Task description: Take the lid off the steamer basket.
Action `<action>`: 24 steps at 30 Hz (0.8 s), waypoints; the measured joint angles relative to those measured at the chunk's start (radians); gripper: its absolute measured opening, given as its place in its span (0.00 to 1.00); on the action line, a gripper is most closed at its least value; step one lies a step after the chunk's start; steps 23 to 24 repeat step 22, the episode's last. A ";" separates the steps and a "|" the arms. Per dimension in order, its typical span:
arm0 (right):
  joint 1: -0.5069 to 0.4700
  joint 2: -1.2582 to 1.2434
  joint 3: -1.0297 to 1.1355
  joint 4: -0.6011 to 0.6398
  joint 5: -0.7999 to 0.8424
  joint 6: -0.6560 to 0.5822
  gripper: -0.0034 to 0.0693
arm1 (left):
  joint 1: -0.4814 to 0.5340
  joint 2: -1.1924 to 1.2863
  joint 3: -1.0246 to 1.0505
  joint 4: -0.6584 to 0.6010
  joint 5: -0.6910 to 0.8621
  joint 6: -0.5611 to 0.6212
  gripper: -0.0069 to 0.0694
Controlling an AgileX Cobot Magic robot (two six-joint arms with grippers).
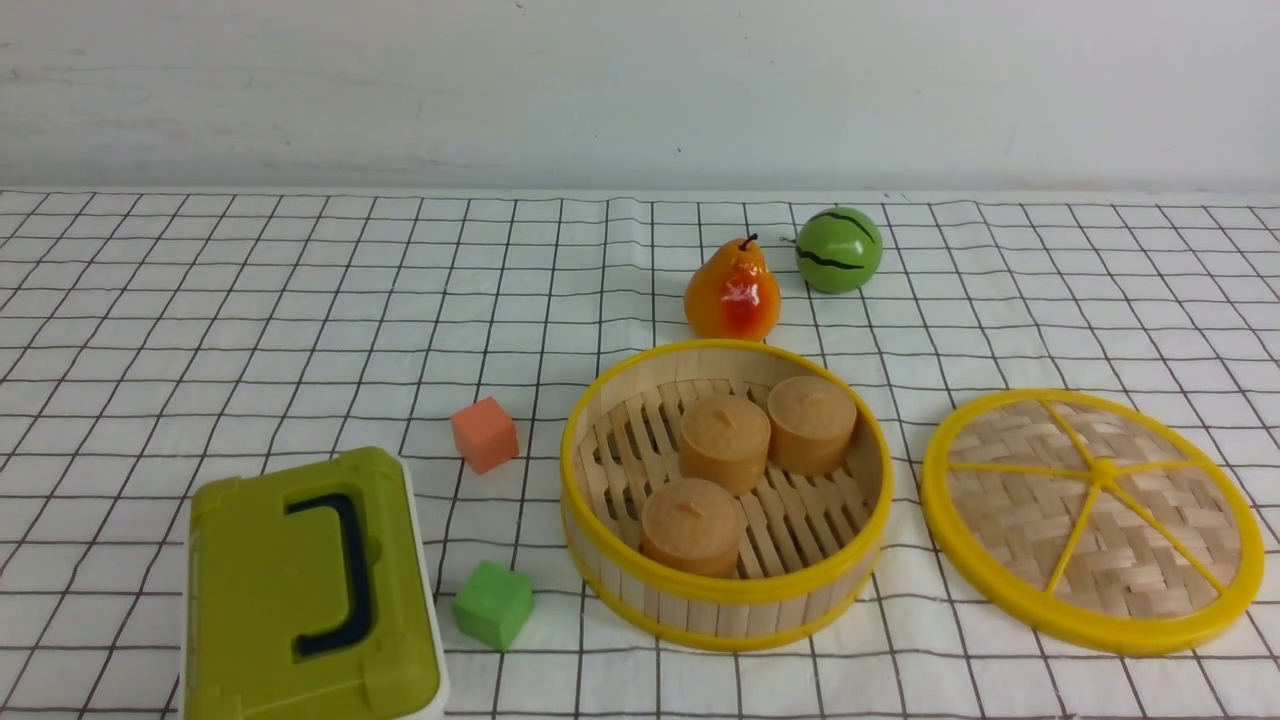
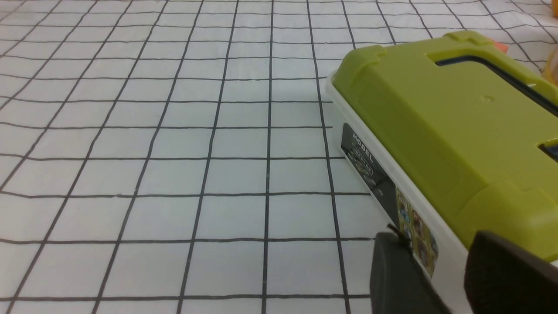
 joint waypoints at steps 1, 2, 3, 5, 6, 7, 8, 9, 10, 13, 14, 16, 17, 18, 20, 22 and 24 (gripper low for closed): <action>0.000 0.000 0.000 0.000 0.000 0.000 0.06 | 0.000 0.000 0.000 0.000 0.000 0.000 0.40; 0.000 0.000 0.000 0.000 0.000 0.000 0.07 | 0.000 0.000 0.000 0.000 0.000 0.000 0.40; 0.000 0.000 0.000 0.000 0.000 0.000 0.07 | 0.000 0.000 0.000 0.000 0.000 0.000 0.40; 0.000 0.000 0.000 0.000 0.000 0.000 0.07 | 0.000 0.000 0.000 0.000 0.000 0.000 0.40; 0.000 0.000 0.000 0.000 0.000 0.000 0.07 | 0.000 0.000 0.000 0.000 0.000 0.000 0.40; 0.000 0.000 0.000 -0.001 0.000 0.000 0.07 | 0.000 0.000 0.000 0.000 0.000 0.000 0.40; 0.000 0.000 0.000 -0.001 0.000 0.000 0.07 | 0.000 0.000 0.000 0.000 0.000 0.000 0.40; 0.000 0.000 0.000 -0.001 0.000 0.000 0.07 | 0.000 0.000 0.000 0.000 0.000 0.000 0.40; 0.000 0.000 0.000 -0.001 0.000 0.000 0.07 | 0.000 0.000 0.000 0.000 0.000 0.000 0.40; 0.000 0.000 0.000 -0.001 0.000 0.001 0.08 | 0.000 0.000 0.000 0.000 0.000 0.000 0.40; 0.000 0.000 0.000 -0.001 0.000 0.001 0.08 | 0.000 0.000 0.000 0.000 0.000 0.000 0.40; 0.000 0.000 0.000 -0.001 0.000 0.001 0.08 | 0.000 0.000 0.000 0.000 0.000 0.000 0.40; 0.000 0.000 0.000 -0.001 0.000 0.001 0.09 | 0.000 0.000 0.000 0.000 0.000 0.000 0.40; 0.000 0.000 0.000 -0.001 0.000 0.001 0.09 | 0.000 0.000 0.000 0.000 0.000 0.000 0.40; 0.000 0.000 0.000 -0.001 0.000 0.001 0.09 | 0.000 0.000 0.000 0.000 0.000 0.000 0.40; 0.000 0.000 0.000 -0.001 0.000 0.001 0.10 | 0.000 0.000 0.000 0.000 0.000 0.000 0.40; 0.000 0.000 0.000 -0.001 0.000 0.001 0.10 | 0.000 0.000 0.000 0.000 0.000 0.000 0.40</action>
